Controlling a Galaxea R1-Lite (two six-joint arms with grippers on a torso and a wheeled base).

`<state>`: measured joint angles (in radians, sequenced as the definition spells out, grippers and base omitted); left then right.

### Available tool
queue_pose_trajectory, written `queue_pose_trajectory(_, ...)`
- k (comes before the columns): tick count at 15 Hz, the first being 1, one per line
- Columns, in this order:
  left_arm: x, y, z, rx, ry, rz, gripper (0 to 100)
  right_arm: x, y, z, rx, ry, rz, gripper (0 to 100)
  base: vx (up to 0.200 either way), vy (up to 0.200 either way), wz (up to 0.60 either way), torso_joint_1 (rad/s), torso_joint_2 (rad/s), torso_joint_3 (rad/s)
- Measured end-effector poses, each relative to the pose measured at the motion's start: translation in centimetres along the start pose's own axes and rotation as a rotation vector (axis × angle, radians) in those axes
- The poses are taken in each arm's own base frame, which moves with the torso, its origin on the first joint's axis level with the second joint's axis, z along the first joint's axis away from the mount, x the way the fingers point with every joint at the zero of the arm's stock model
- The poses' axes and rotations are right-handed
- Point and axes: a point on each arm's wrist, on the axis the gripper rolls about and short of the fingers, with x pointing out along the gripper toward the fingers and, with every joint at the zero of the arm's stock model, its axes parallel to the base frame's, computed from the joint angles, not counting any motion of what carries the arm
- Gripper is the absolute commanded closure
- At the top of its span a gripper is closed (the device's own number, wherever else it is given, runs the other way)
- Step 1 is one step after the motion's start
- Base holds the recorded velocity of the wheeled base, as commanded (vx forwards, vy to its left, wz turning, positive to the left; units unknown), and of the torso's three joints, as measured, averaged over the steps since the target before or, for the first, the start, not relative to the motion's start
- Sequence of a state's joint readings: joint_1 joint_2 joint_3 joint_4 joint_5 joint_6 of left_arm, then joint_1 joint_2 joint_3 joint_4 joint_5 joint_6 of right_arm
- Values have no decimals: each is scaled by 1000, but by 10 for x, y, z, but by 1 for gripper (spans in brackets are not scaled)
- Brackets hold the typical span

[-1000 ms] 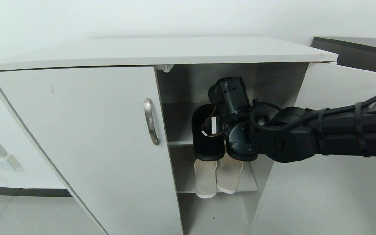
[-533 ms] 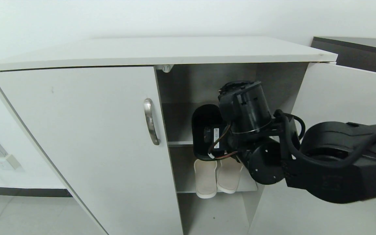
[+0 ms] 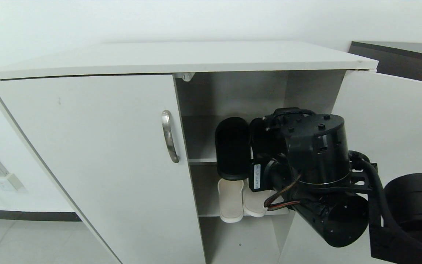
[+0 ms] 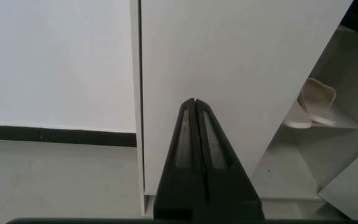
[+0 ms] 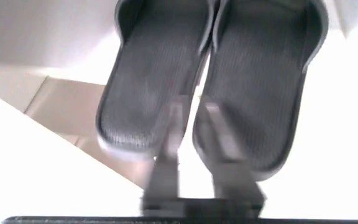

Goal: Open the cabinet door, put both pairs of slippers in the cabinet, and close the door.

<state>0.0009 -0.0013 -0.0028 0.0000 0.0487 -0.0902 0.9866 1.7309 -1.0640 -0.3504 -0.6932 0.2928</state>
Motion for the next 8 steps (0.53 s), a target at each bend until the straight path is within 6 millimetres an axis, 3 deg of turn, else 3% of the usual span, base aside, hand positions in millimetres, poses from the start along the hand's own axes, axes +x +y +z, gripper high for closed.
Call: queue_pose_trajectory(8,0,0,0,1,1,0,100,-7,-2,-3,-11,7,6,100,0,0,0,0,0,0)
